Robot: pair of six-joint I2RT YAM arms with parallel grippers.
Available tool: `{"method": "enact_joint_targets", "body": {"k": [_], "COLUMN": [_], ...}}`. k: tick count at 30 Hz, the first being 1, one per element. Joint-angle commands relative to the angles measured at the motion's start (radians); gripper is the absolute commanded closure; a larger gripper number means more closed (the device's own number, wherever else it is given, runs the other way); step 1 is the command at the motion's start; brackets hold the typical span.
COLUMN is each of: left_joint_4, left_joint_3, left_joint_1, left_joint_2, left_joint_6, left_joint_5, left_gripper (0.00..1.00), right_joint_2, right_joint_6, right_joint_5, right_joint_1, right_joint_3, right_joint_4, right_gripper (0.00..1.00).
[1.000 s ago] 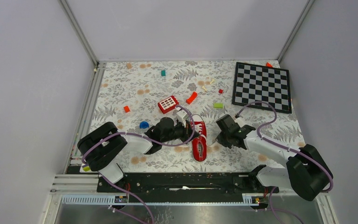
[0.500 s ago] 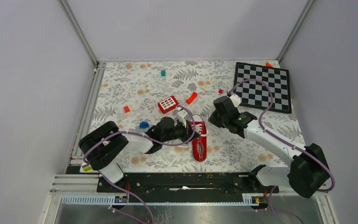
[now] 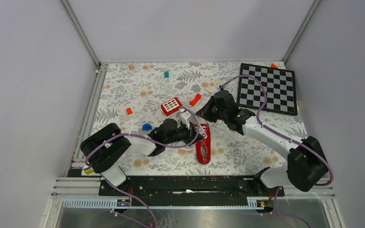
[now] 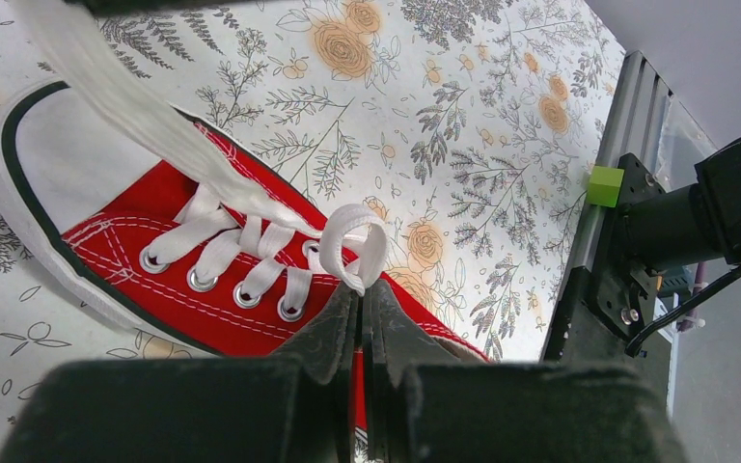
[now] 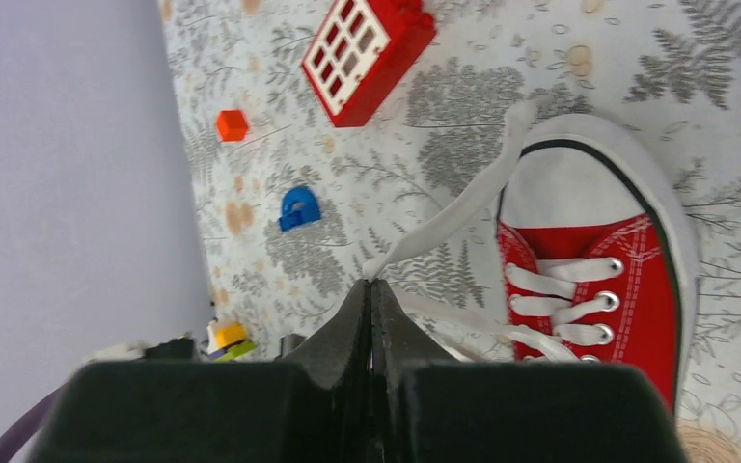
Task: Tie the shoes
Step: Wrap the shoelace around the shoelace.
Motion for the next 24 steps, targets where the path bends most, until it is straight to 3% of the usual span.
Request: {"method": "enact_joint_targets", "body": {"k": [1,9,24], "left_joint_4": [0.077,0.088,0.133], "left_joint_3": [0.015,0.016,-0.016], "left_joint_1": [0.001,0.003,0.011], "left_joint_2": [0.006,0.023,0.009], "left_joint_6": [-0.013,-0.024,-0.036], "left_joint_5": [0.050,0.050,0.064], "left_gripper": [1.00,1.00,1.00], "right_joint_2": [-0.056,-0.120,-0.038], "right_joint_6": [0.028,0.035,0.051], "right_joint_5": [-0.071,-0.118,-0.154], "right_joint_1": [0.000,0.002,0.016], "right_joint_3": [-0.006,-0.064,-0.083], "right_joint_4": [0.105,0.093,0.128], "right_gripper": [1.00,1.00,1.00]}}
